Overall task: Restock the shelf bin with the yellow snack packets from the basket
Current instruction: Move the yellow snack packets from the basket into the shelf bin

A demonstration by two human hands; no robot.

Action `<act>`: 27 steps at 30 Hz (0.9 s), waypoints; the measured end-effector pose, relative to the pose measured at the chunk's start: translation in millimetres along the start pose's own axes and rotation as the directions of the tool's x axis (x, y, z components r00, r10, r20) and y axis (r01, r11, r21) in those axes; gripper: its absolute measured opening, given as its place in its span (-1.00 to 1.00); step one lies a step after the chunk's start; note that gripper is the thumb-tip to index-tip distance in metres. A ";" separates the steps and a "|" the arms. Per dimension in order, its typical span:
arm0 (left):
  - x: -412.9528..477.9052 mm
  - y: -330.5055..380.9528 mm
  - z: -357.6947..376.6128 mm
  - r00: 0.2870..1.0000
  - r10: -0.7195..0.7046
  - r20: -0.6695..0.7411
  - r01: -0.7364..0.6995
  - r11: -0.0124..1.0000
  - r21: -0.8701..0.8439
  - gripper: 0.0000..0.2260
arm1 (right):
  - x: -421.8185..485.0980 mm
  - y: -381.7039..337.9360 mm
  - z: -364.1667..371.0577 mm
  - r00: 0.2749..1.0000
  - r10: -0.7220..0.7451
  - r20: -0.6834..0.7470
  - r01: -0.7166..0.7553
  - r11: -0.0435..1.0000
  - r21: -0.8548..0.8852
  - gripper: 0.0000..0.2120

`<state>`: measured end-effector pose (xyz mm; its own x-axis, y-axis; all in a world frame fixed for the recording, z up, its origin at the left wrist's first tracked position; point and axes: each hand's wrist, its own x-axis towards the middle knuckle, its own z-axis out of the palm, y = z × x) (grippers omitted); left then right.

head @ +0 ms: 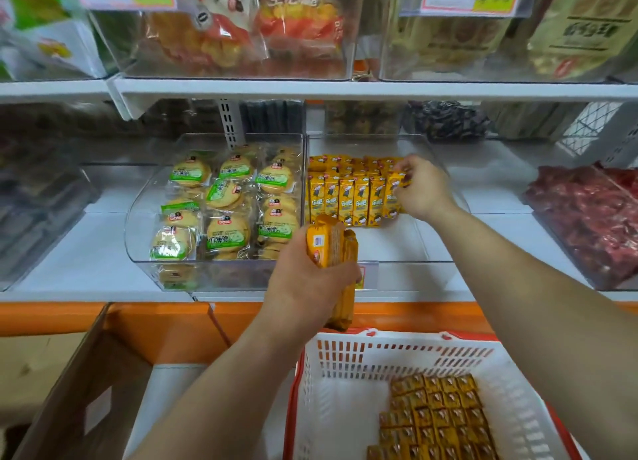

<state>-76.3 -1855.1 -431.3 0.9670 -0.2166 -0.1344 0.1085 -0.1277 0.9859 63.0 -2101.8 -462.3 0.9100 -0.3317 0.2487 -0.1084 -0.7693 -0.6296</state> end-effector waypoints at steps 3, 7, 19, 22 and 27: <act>1.6 -3.6 -1.2 1.000 0.006 0.013 -0.006 1.000 -0.002 -0.70 | 6.4 10.2 13.5 0.998 0.070 -0.002 -0.070 0.997 0.012 -0.63; 3.1 -10.8 3.1 1.000 0.013 0.027 -0.014 0.999 0.033 -0.72 | 11.6 24.3 26.1 0.994 0.102 0.048 -0.106 0.990 0.095 -0.61; 1.5 -12.1 17.5 0.997 -0.046 0.064 0.044 0.998 0.033 -0.69 | -33.9 0.8 -10.0 0.998 0.003 0.065 -0.009 0.996 0.093 -0.46; -5.0 -8.8 25.6 0.990 -0.089 0.113 0.090 0.996 -0.008 -0.61 | -86.3 -11.3 -45.9 0.986 -0.070 0.153 0.036 0.975 0.219 -0.67; -17.6 -8.8 39.5 0.970 -0.097 0.221 0.105 0.994 -0.021 -0.68 | -179.9 -12.2 -93.7 0.923 -0.076 0.377 -0.100 0.899 0.426 -0.72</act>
<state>-103.4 -1888.4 -441.6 0.8766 -0.4121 -0.2486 0.2139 -0.1291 0.9683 -136.8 -2083.9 -430.4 0.9991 -0.0423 0.0002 -0.0179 -0.4262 -0.9044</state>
